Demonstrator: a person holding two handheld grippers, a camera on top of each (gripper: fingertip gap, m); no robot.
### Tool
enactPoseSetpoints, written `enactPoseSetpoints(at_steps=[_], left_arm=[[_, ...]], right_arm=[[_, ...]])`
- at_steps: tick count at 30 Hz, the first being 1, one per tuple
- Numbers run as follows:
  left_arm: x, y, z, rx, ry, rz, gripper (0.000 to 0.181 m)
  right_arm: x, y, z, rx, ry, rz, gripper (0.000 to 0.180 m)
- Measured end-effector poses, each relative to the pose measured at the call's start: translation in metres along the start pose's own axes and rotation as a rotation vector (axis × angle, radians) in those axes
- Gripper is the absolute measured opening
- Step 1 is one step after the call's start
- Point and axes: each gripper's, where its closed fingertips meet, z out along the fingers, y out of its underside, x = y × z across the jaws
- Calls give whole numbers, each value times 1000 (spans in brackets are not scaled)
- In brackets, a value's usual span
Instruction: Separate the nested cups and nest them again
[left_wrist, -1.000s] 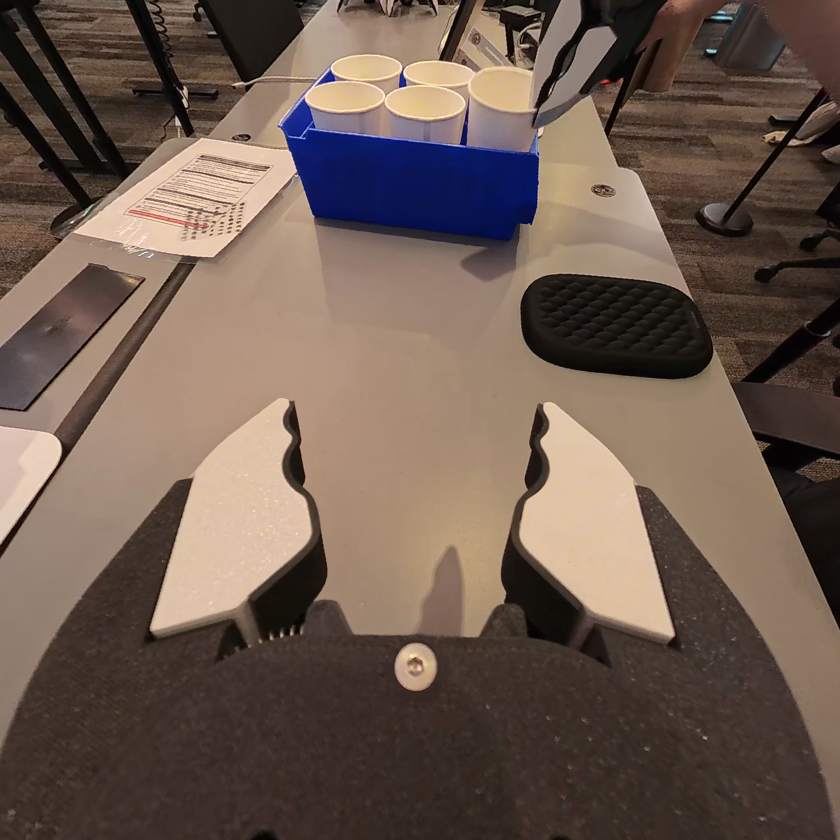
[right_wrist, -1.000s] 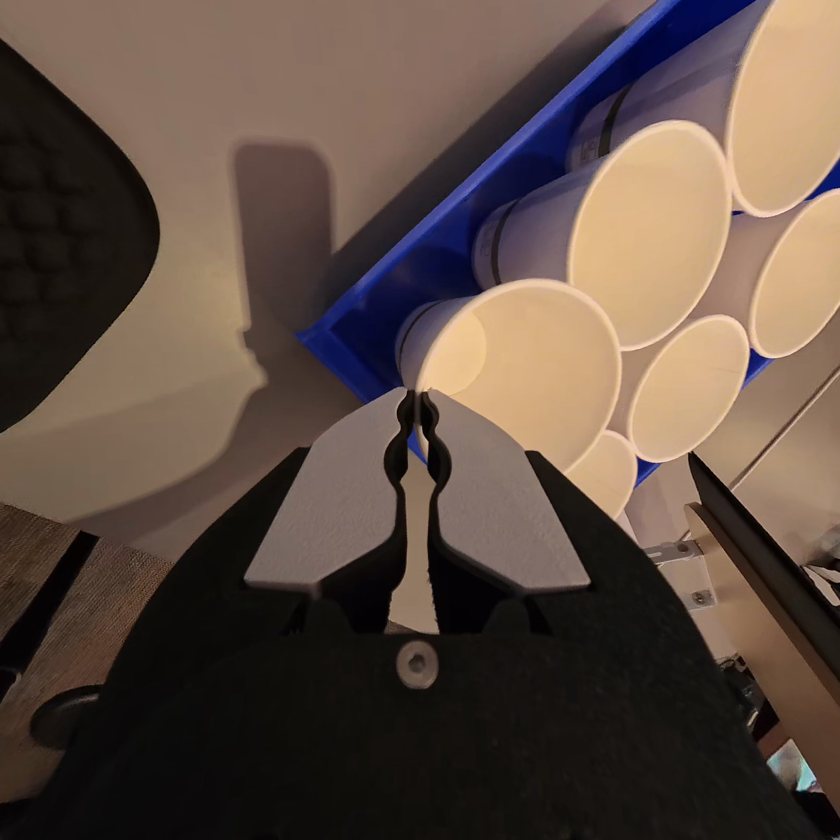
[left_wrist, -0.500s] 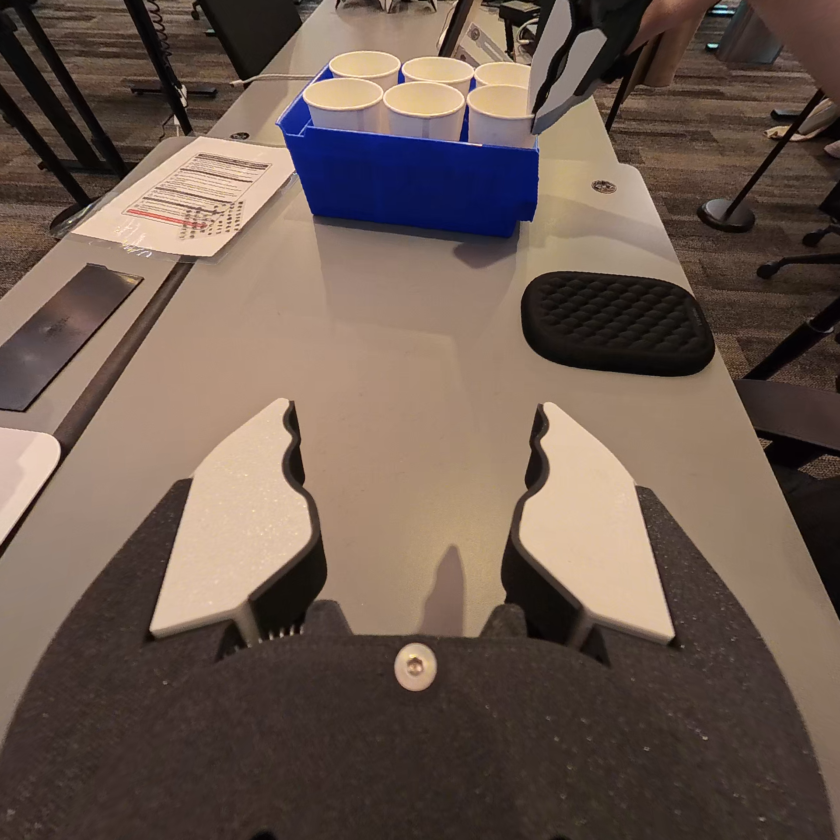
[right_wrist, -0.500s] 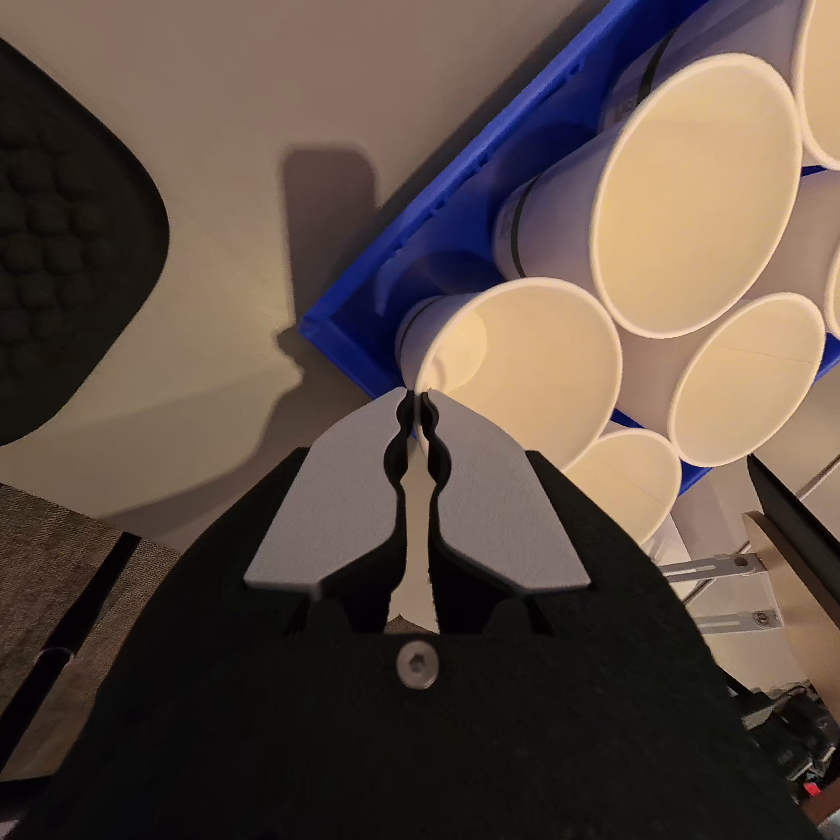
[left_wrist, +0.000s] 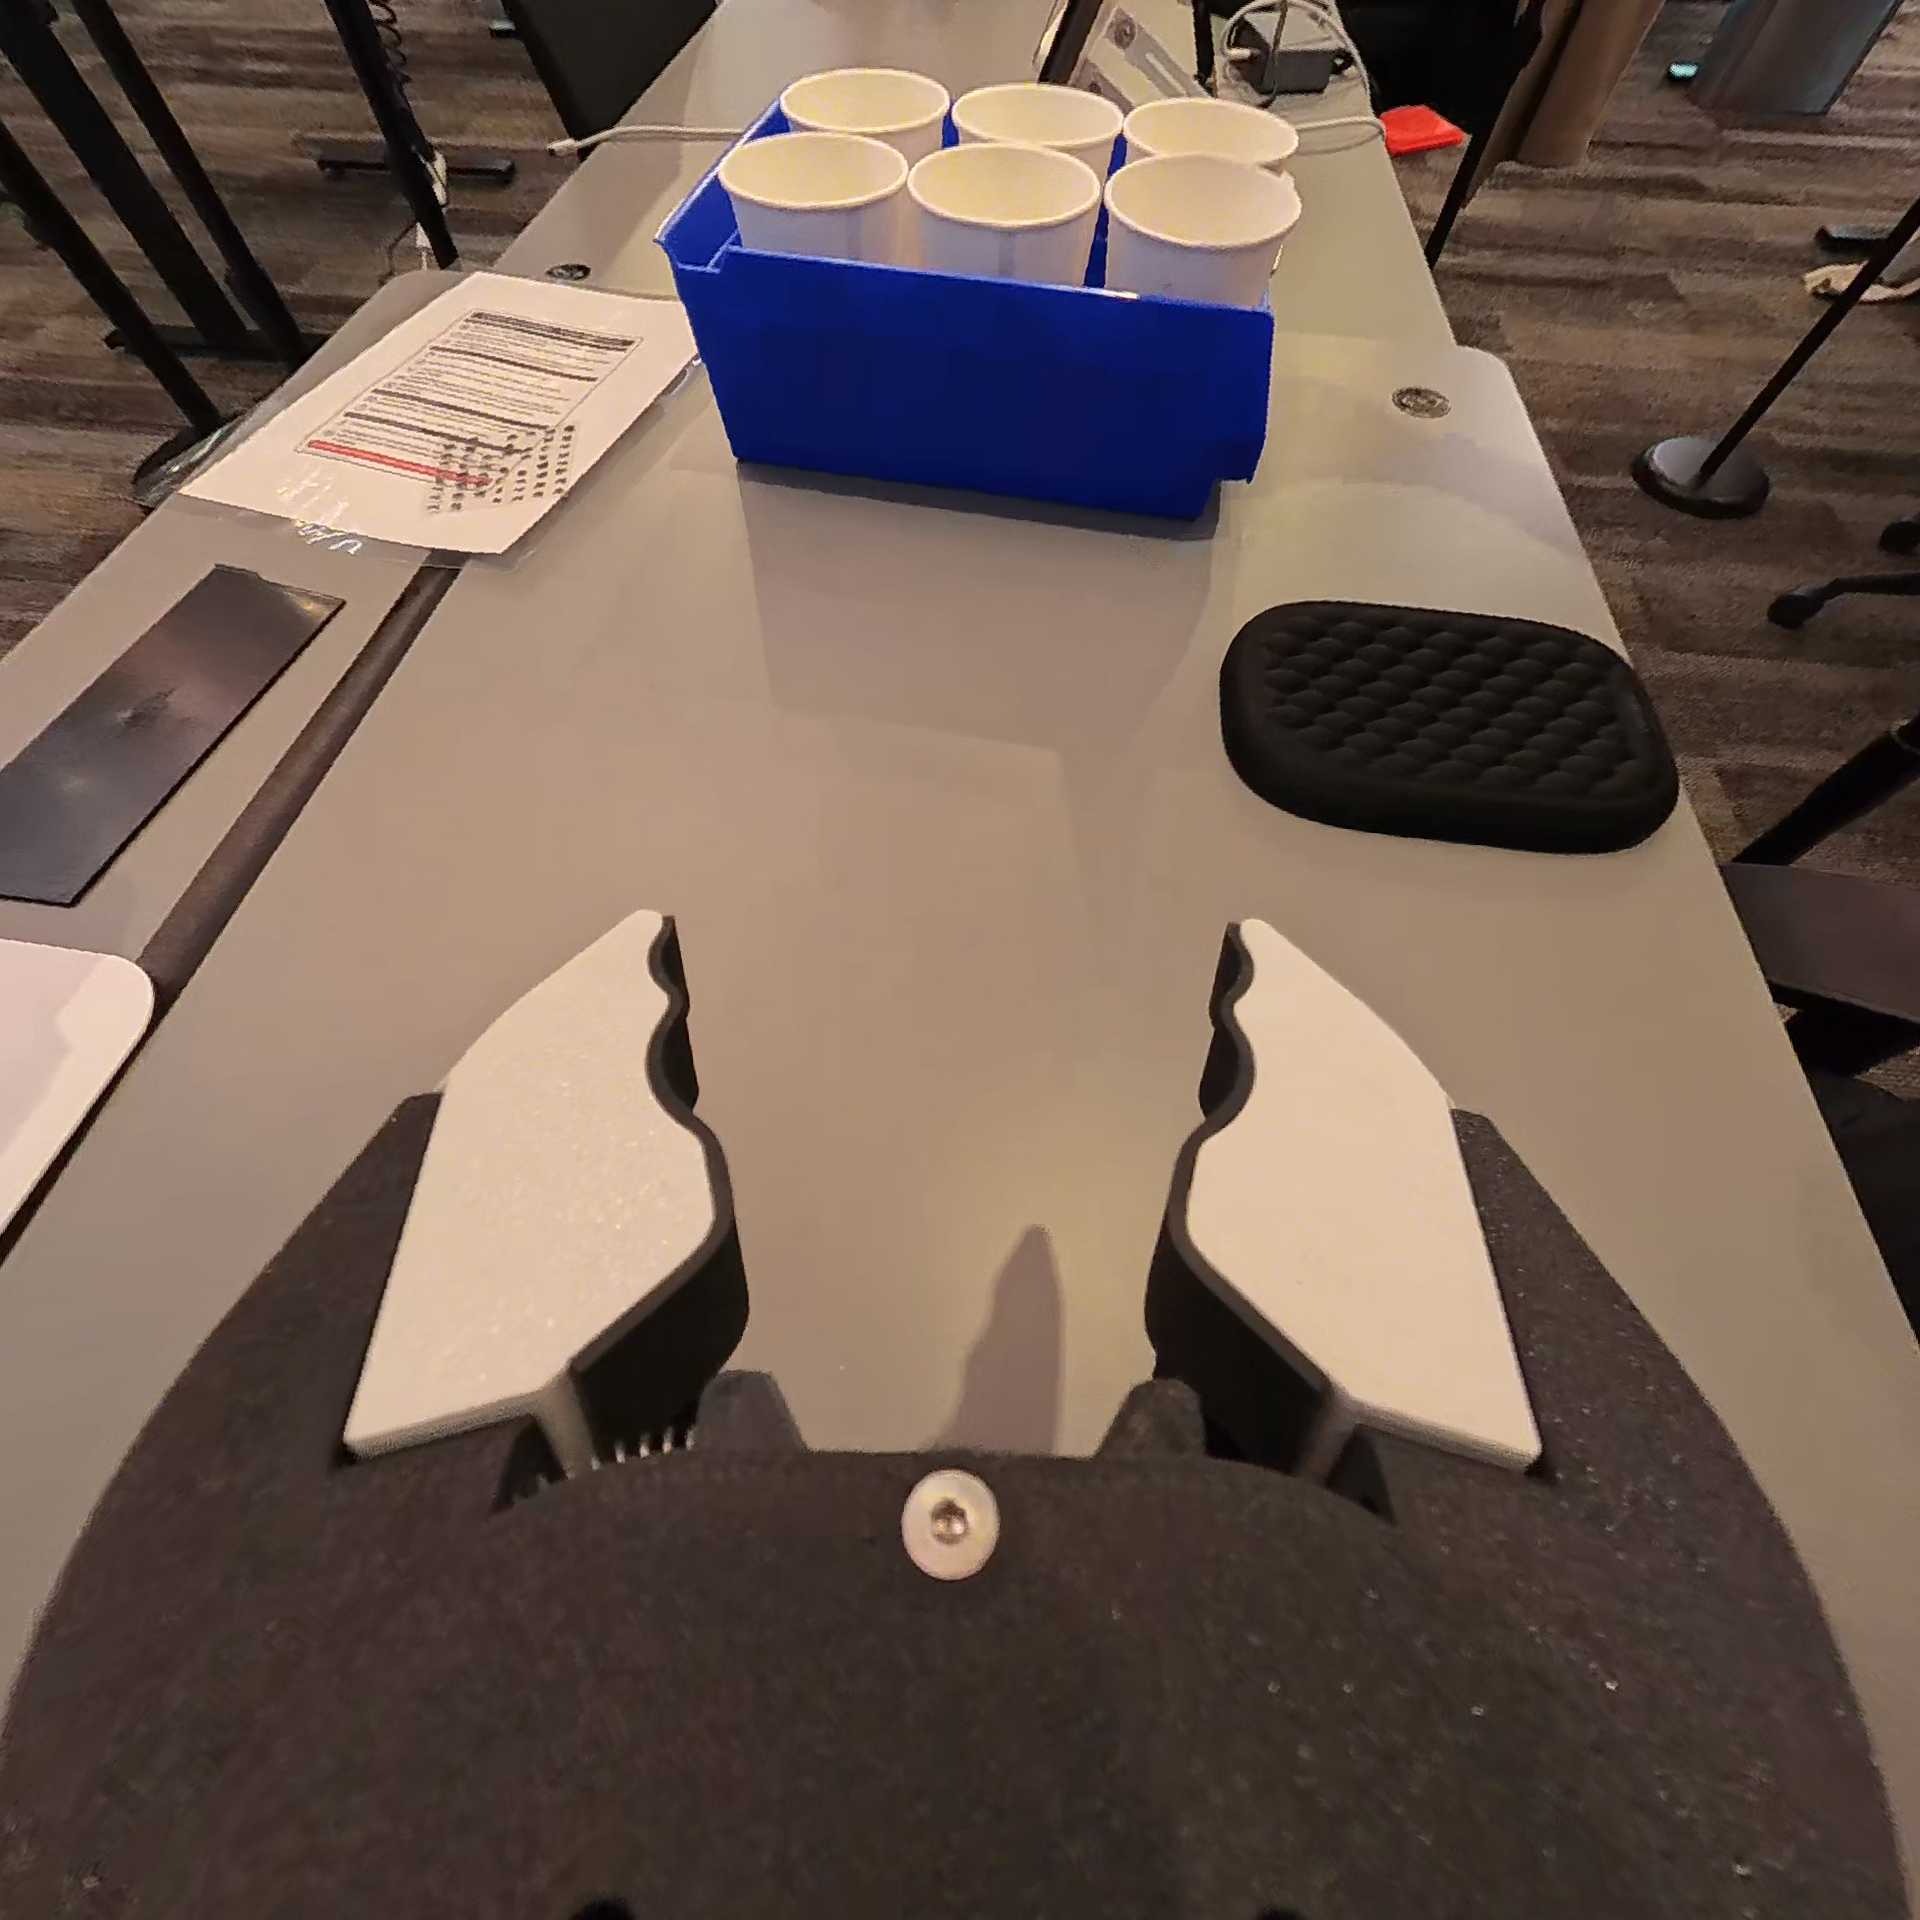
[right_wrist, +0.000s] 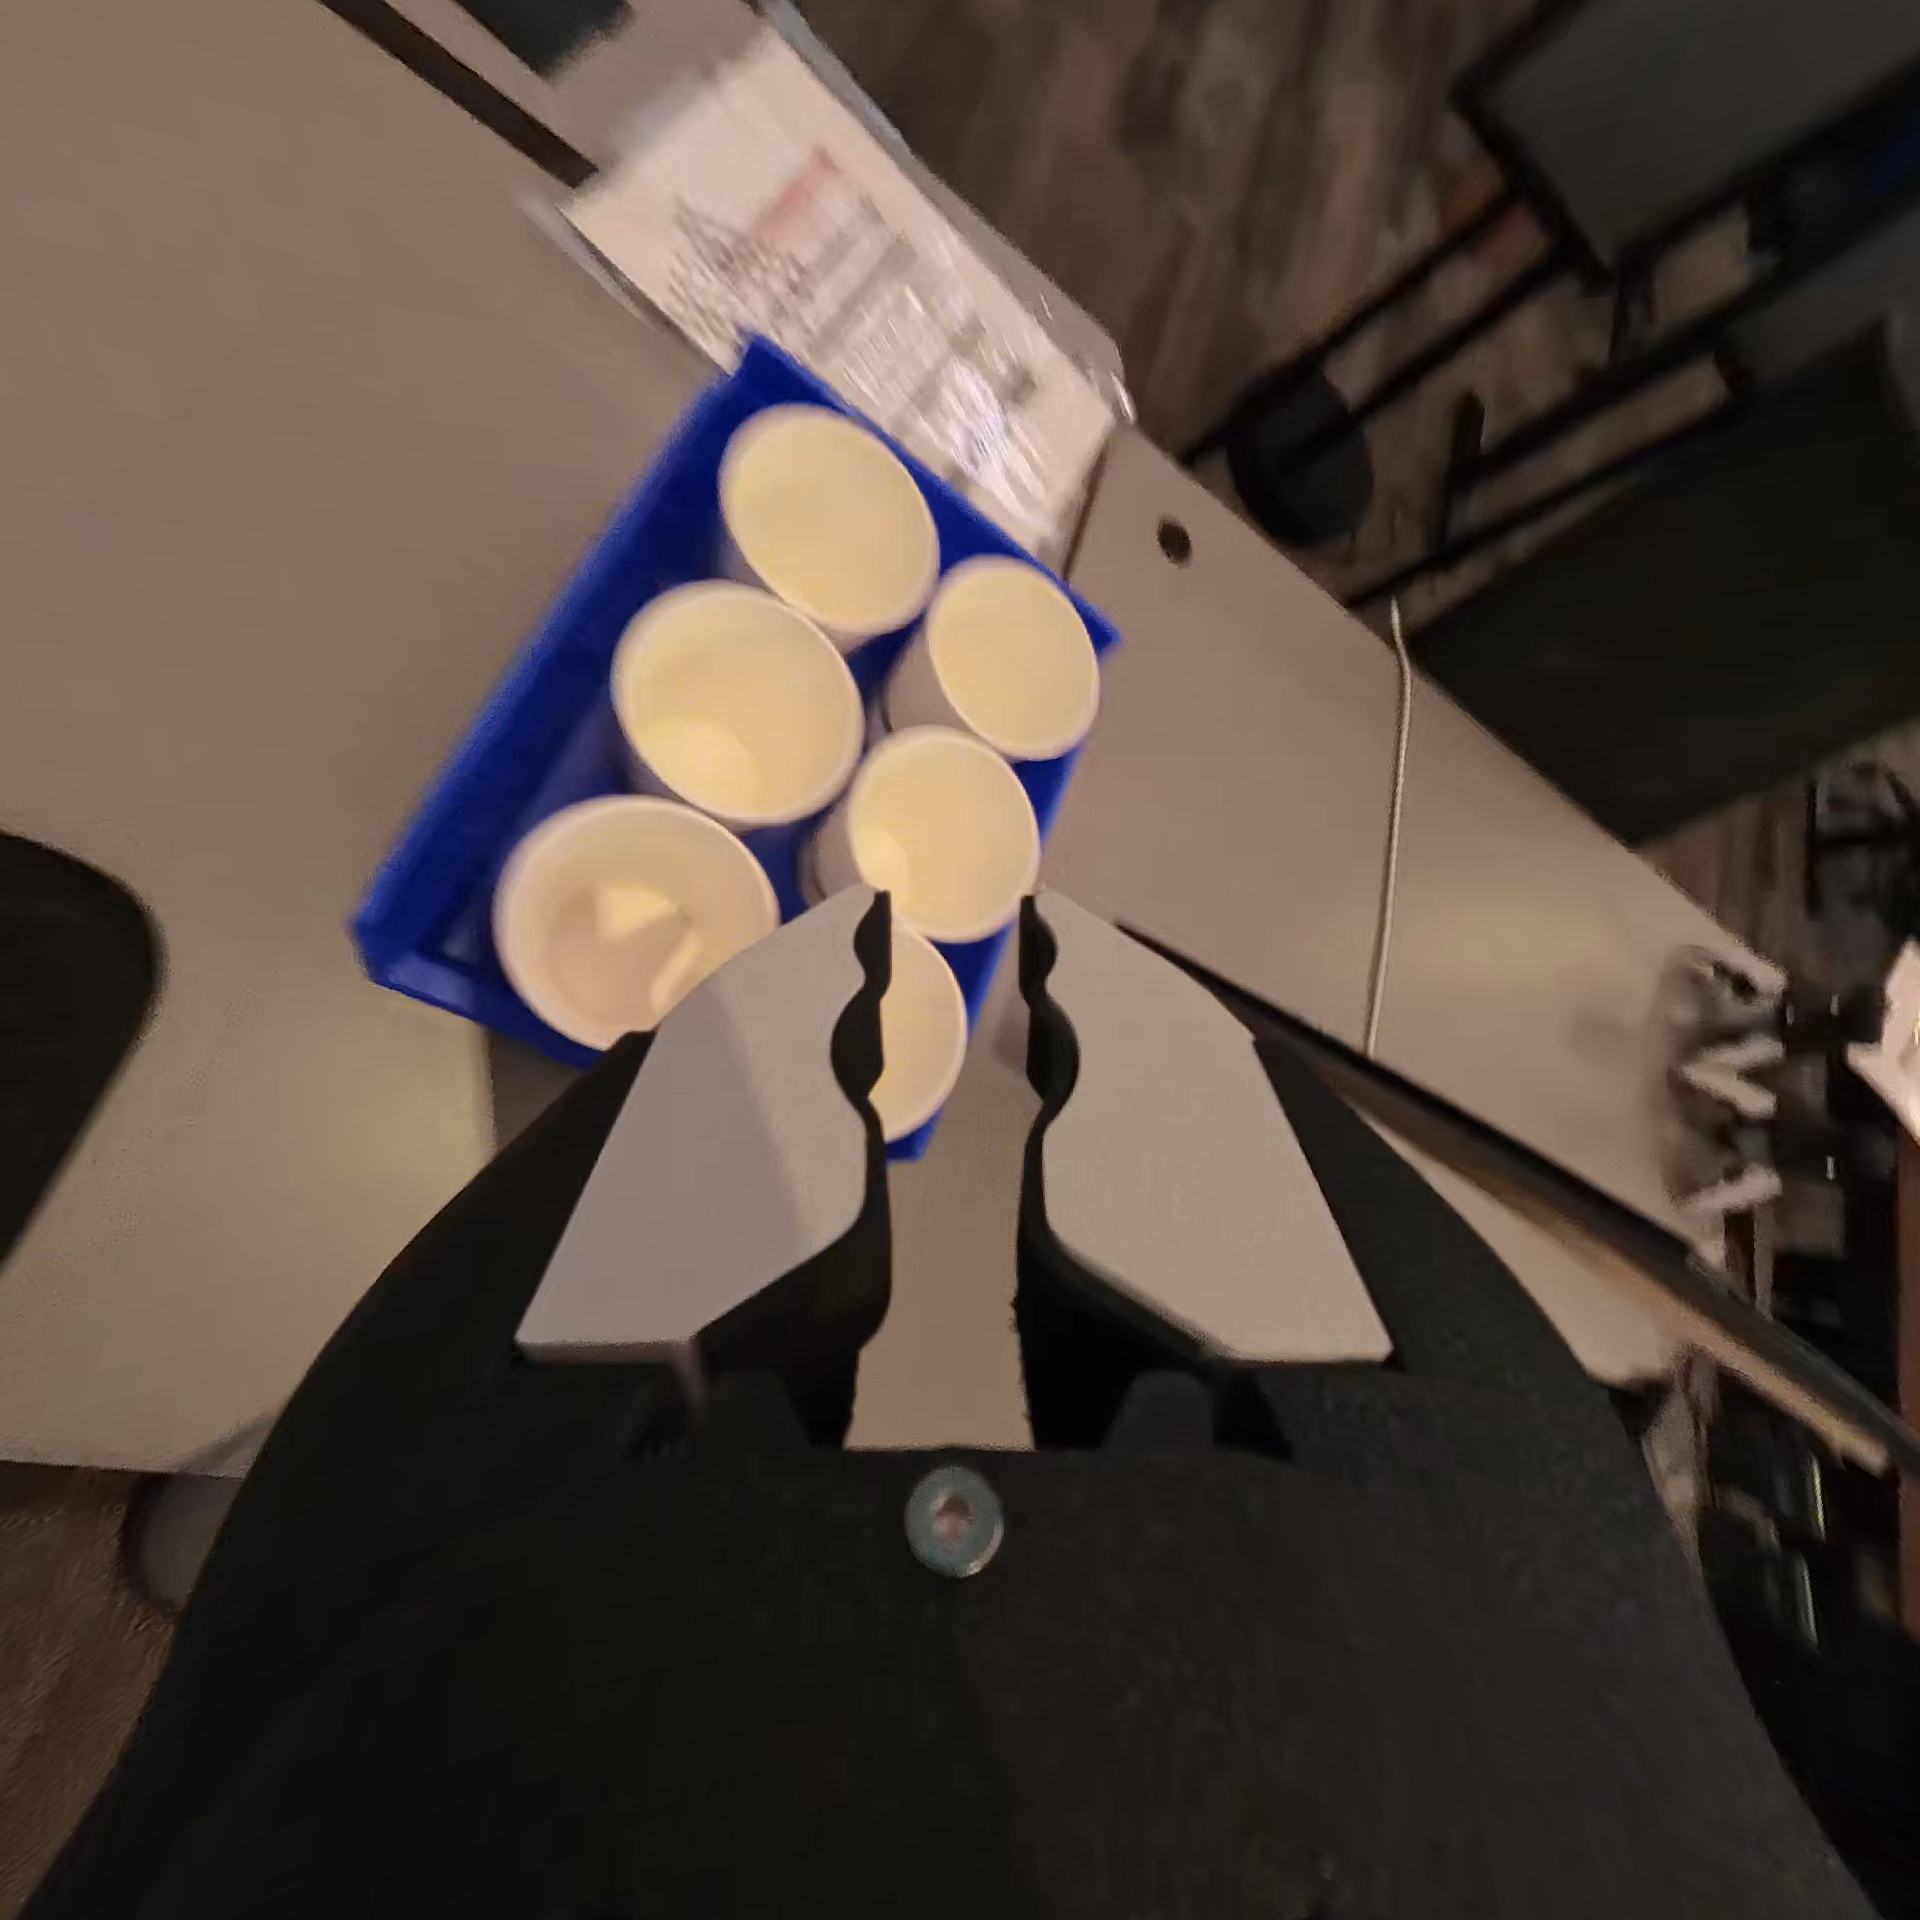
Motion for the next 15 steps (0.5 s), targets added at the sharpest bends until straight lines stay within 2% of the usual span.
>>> enactPoseSetpoints(at_steps=[3, 7, 9, 15], left_arm=[[6, -4, -1, 0, -6, 20, 96], [18, -13, -8, -1, -21, 42, 96], [24, -18, -14, -10, -39, 55, 96], [54, -45, -42, 62, -74, 74, 95]], right_arm=[[20, 59, 48, -234, -37, 140, 23], [19, 109, 101, -376, -153, 265, 18], [22, 119, 115, -386, -200, 303, 19], [25, 113, 139, -330, -382, 410, 20]])
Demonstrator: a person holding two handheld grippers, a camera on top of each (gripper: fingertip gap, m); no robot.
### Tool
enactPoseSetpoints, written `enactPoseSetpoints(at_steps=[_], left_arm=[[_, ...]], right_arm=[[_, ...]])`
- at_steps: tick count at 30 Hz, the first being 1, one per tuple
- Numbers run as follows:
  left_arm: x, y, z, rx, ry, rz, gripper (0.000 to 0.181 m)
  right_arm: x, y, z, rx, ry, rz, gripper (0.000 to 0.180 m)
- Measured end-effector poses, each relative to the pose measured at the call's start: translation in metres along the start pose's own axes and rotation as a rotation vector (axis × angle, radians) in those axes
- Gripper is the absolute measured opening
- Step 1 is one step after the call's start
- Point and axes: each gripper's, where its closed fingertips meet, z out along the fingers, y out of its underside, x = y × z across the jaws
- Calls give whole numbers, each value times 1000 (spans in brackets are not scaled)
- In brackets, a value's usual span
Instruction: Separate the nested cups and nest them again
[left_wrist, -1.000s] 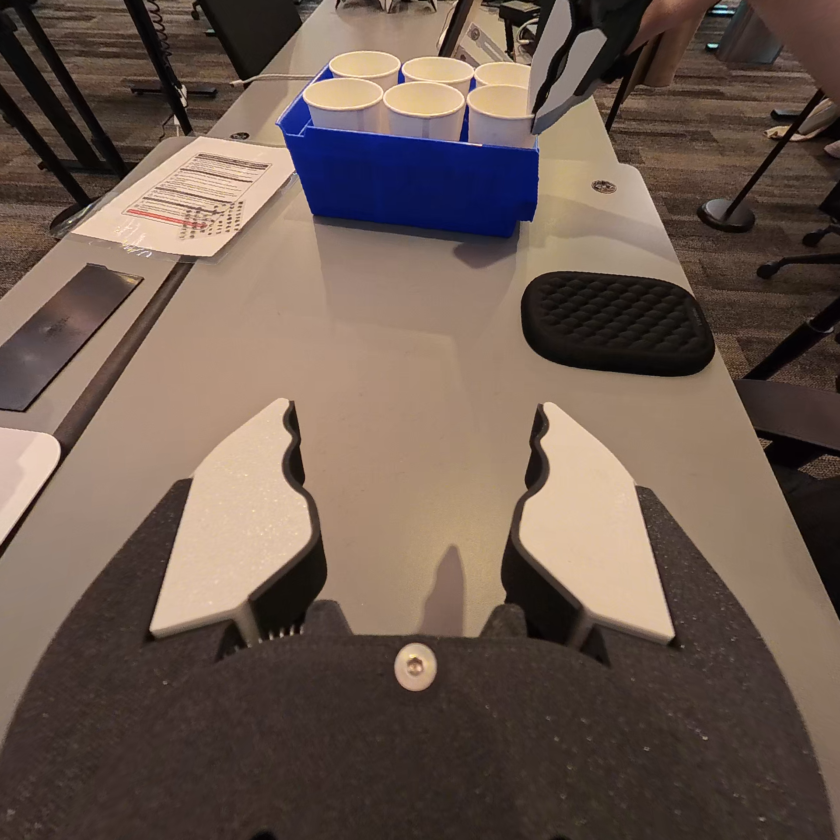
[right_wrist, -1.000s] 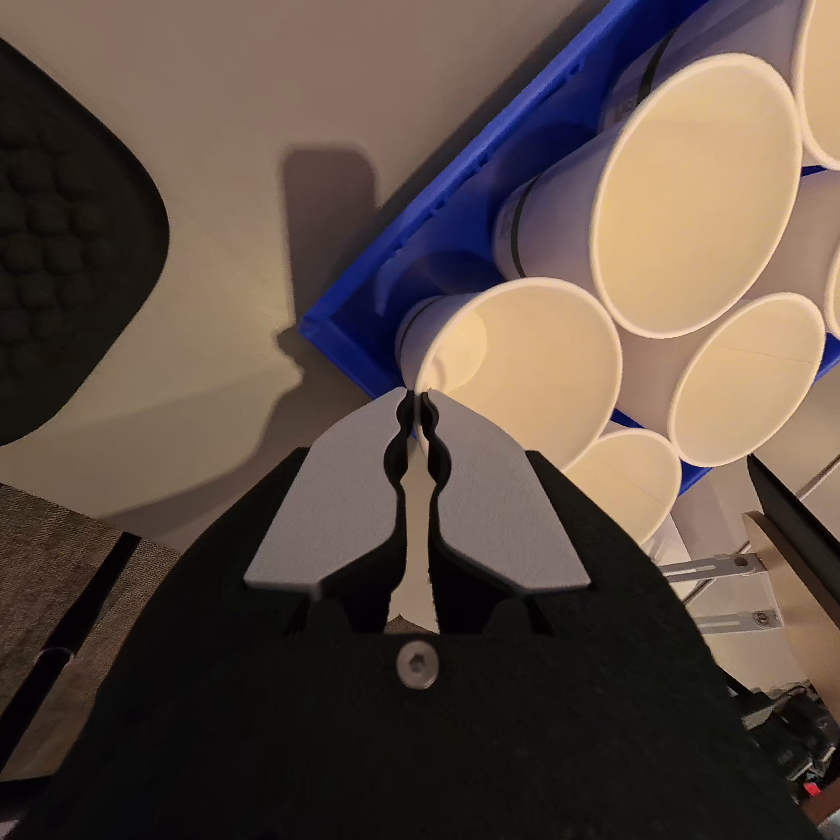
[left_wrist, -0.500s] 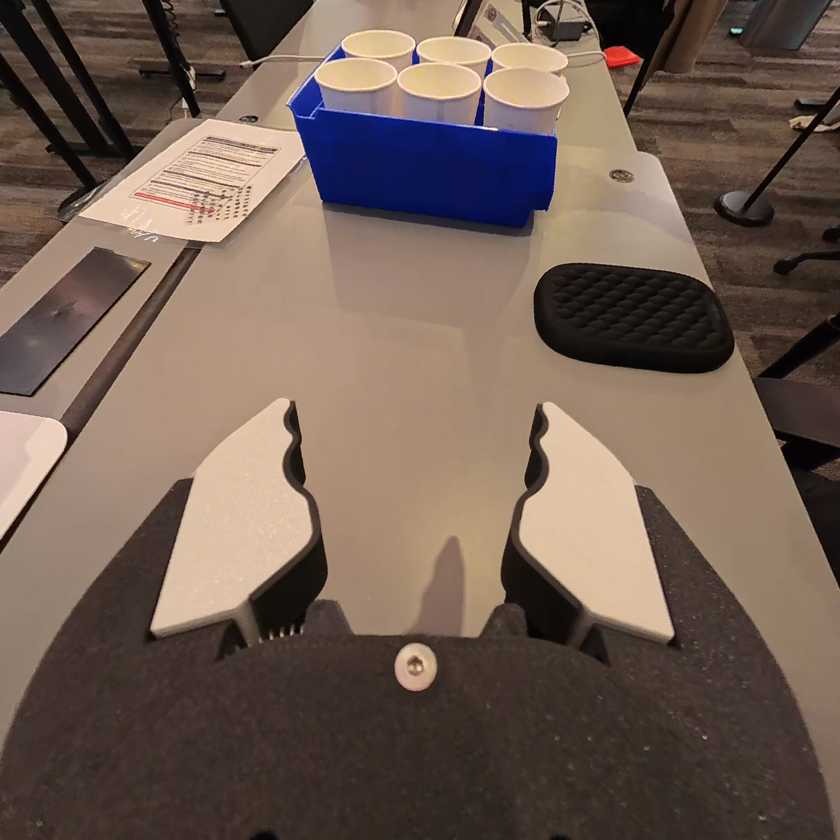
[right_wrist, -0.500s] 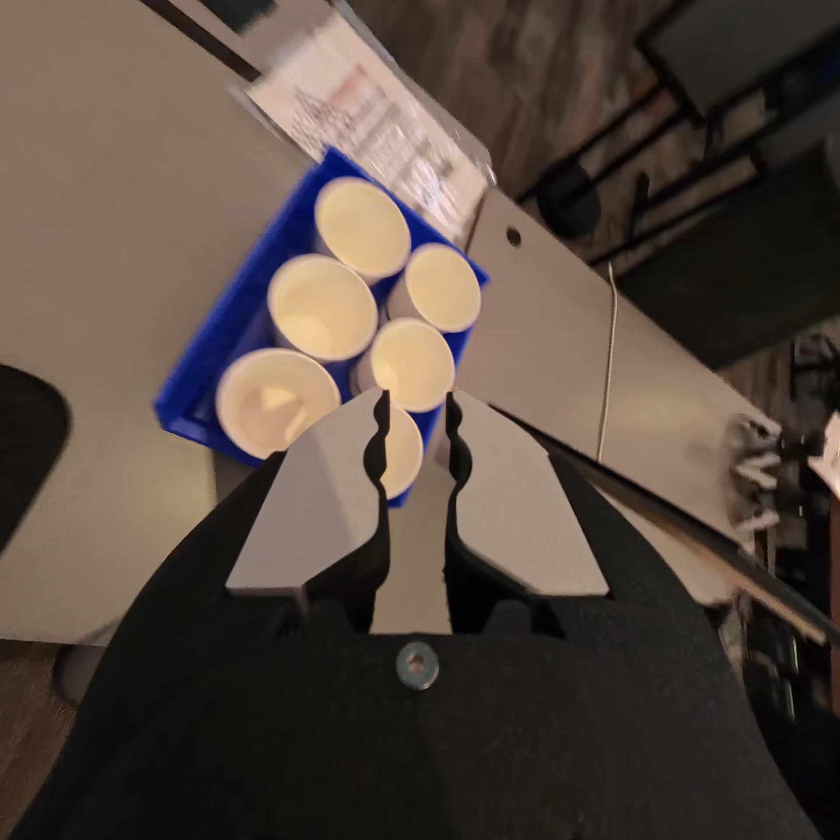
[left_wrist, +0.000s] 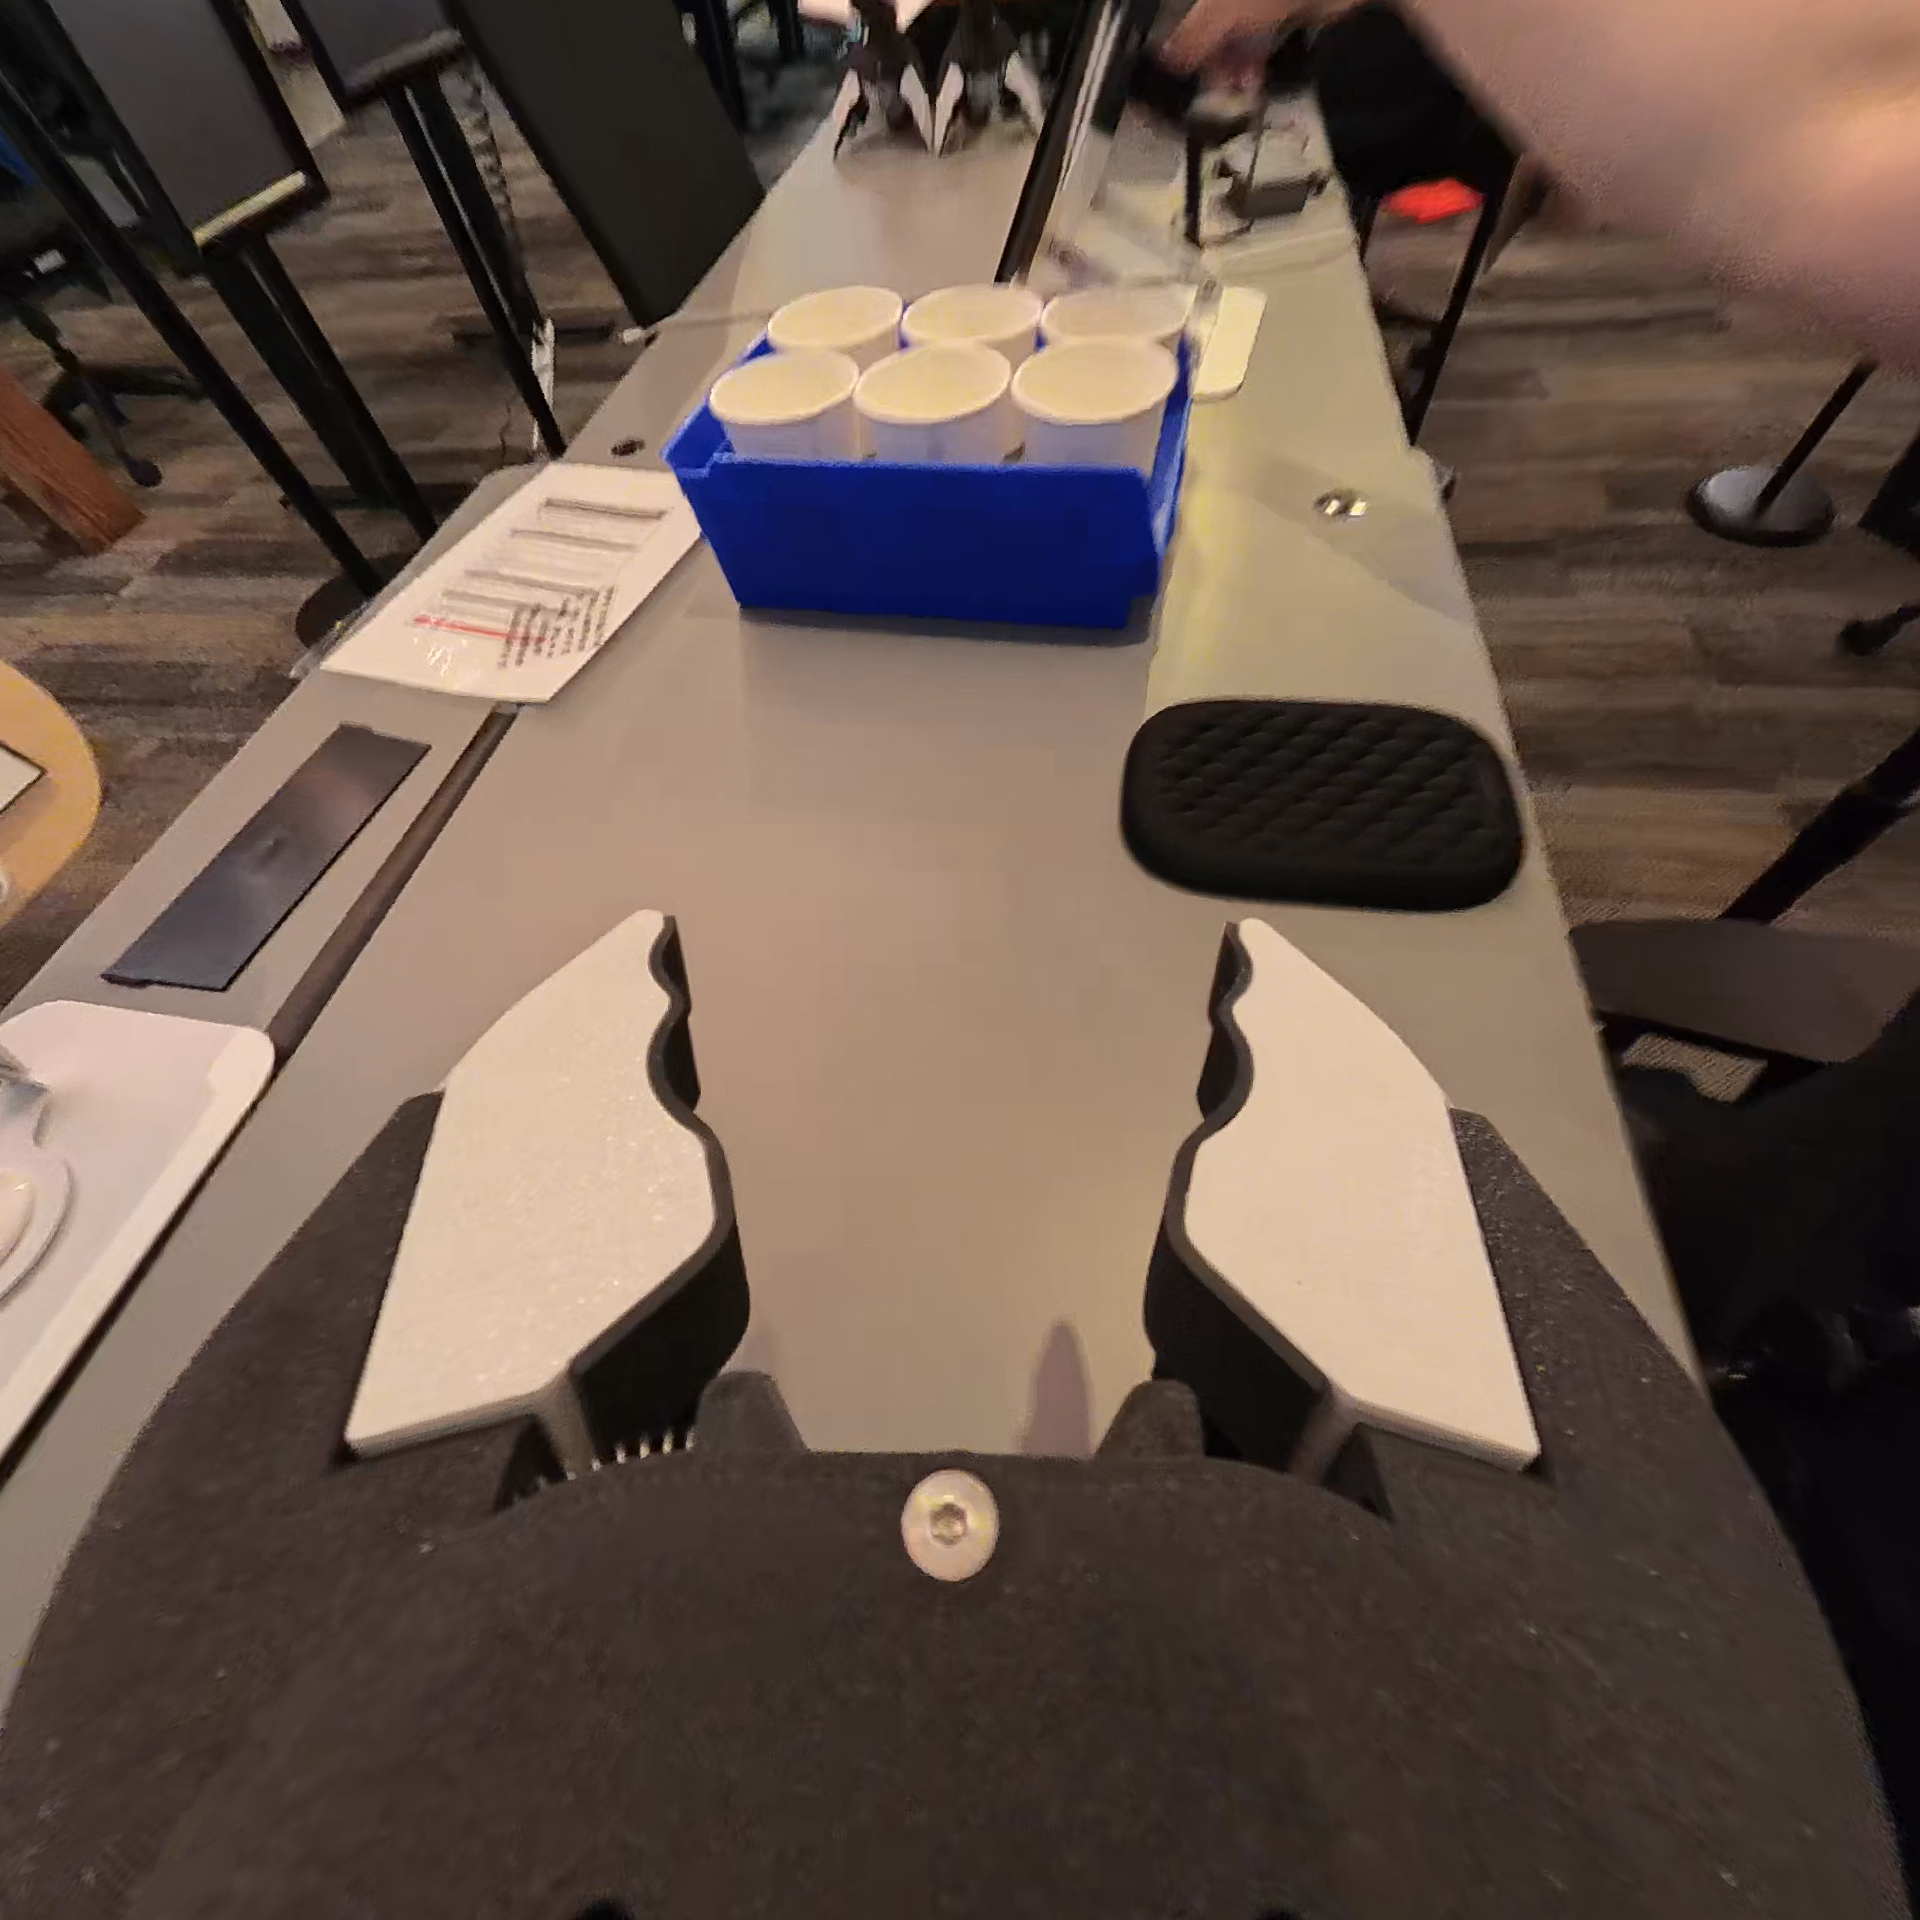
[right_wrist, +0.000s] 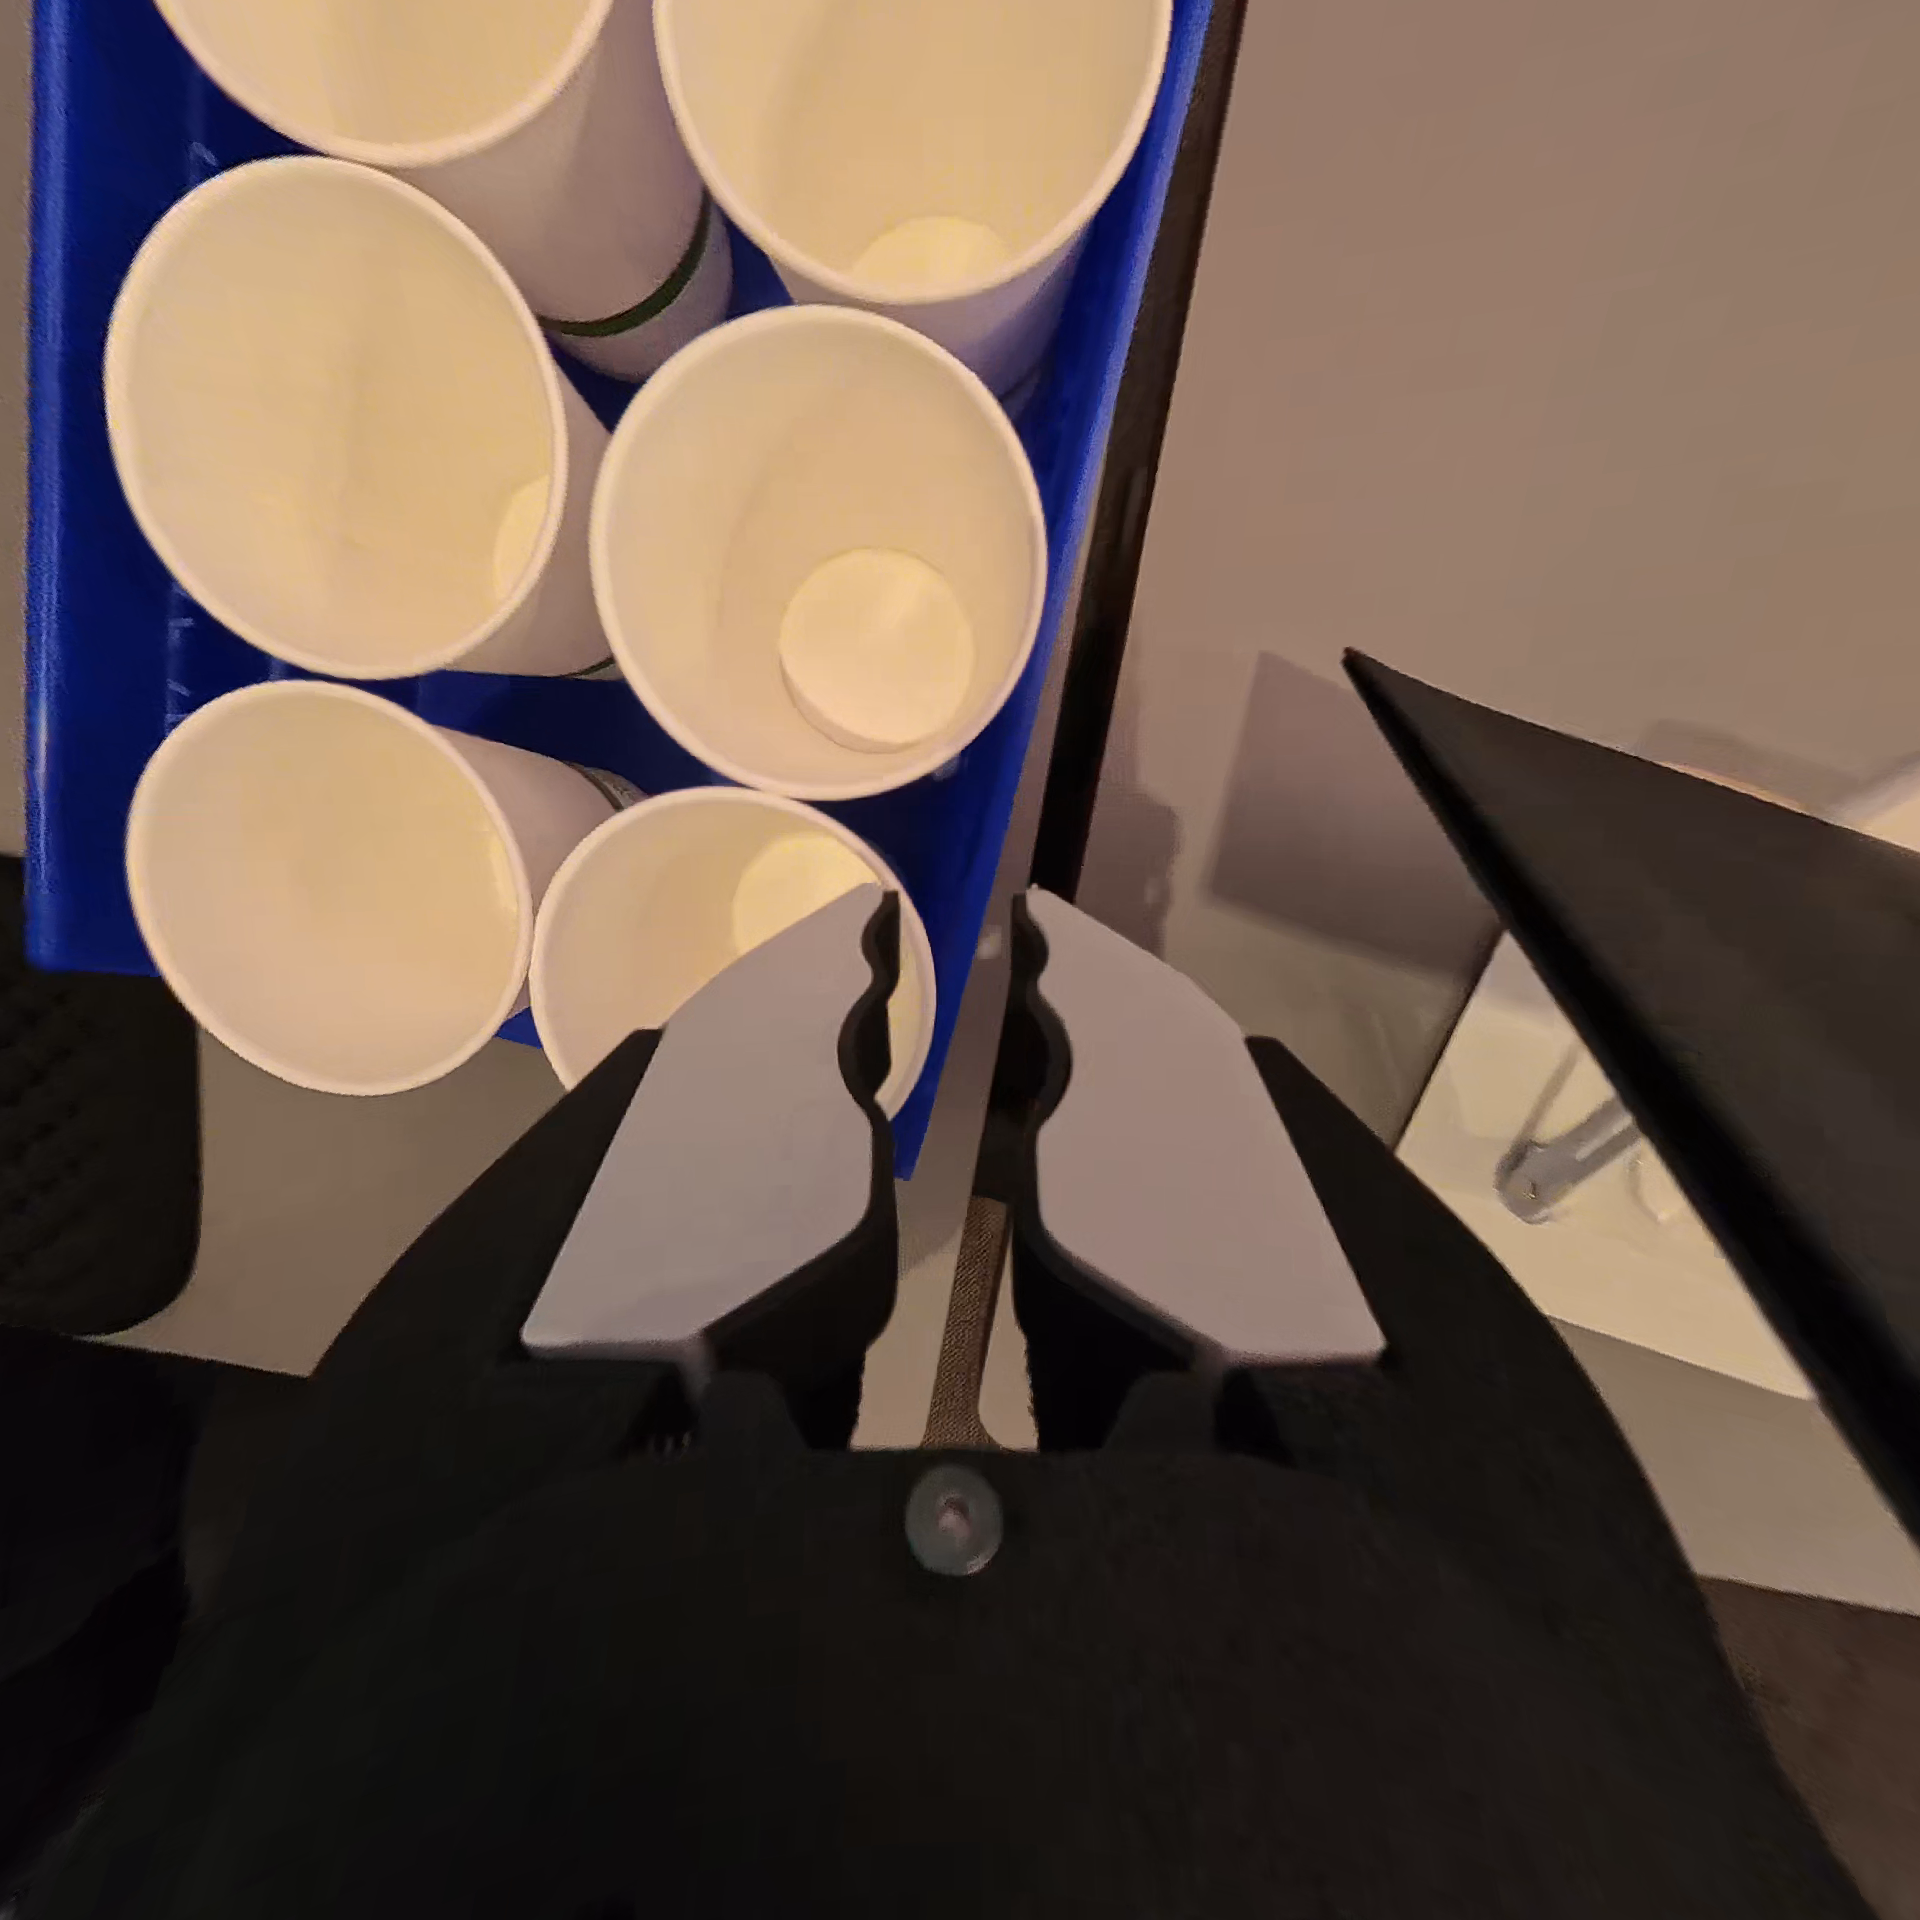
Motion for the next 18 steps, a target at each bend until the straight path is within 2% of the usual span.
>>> enactPoseSetpoints(at_steps=[5, 10, 18], left_arm=[[43, -13, -21, 121, 97, -87, 91], [51, -2, -40, 75, 5, -78, 92], [58, 4, -62, 78, -78, -115, 91]], right_arm=[[4, 0, 20, -35, -83, -50, 18], [6, 2, 35, -68, -118, -66, 21], [14, 6, 56, -128, -80, -94, 26]])
